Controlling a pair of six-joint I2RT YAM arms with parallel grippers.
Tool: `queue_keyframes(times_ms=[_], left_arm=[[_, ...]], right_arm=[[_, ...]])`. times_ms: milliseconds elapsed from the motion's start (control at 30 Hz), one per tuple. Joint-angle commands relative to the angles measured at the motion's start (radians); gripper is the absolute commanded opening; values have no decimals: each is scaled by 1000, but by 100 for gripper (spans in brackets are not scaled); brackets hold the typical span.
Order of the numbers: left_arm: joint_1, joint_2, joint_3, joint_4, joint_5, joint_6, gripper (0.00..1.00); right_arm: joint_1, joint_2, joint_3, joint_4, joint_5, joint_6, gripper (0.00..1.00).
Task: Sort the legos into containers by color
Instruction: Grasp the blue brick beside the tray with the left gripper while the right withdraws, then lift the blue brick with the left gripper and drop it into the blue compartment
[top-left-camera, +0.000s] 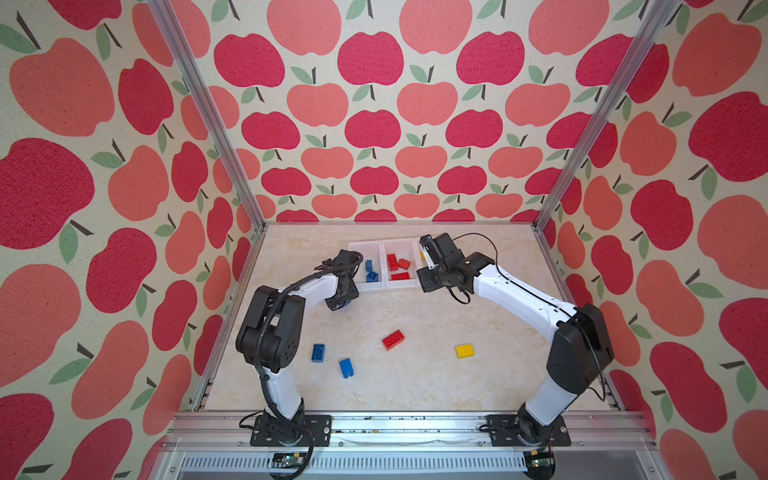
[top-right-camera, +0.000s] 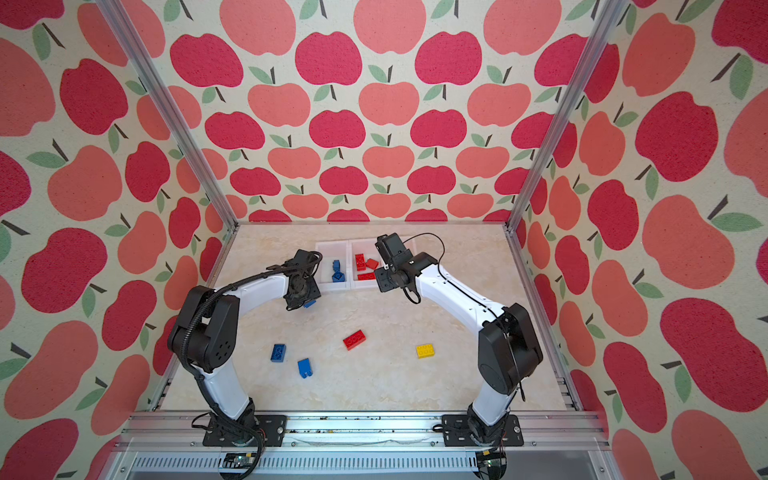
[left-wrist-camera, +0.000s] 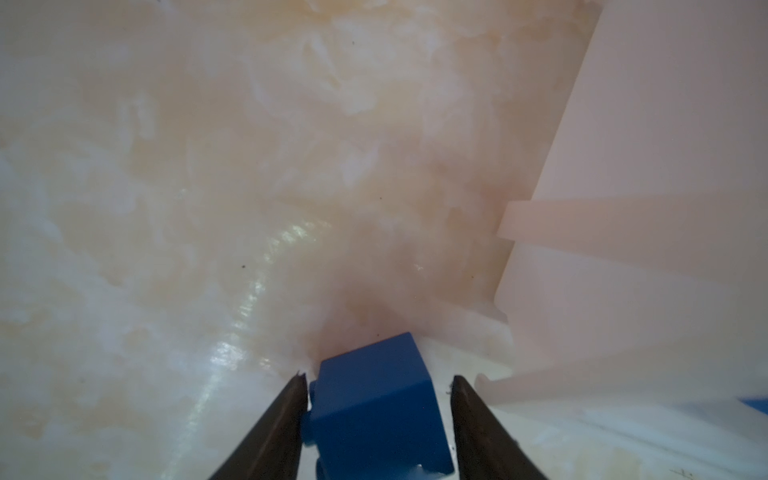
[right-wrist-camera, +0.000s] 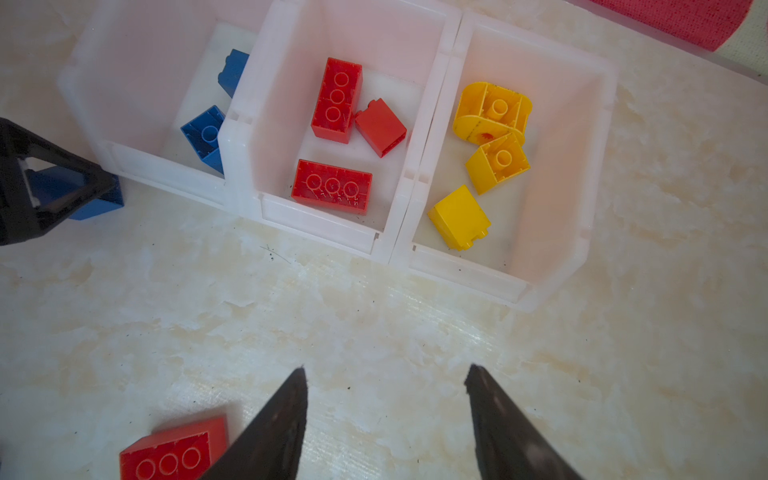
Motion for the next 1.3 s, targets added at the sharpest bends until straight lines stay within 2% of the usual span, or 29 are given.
queue_keyframes(times_ms=[0, 433, 833, 1033, 1267], left_arm=[[6, 17, -15, 3, 9, 0, 52], [-4, -28, -22, -20, 2, 4, 41], [-54, -199, -39, -73, -60, 23, 38], [-90, -241, 40, -86, -95, 79, 38], [-121, -160, 205, -84, -114, 189, 38]], right_arm=[[-6, -32, 14, -9, 16, 9, 63], [-7, -65, -19, -5, 20, 20, 63], [-25, -190, -164, 20, -4, 76, 63], [-34, -264, -232, 22, -5, 99, 63], [-42, -312, -281, 18, -1, 115, 63]])
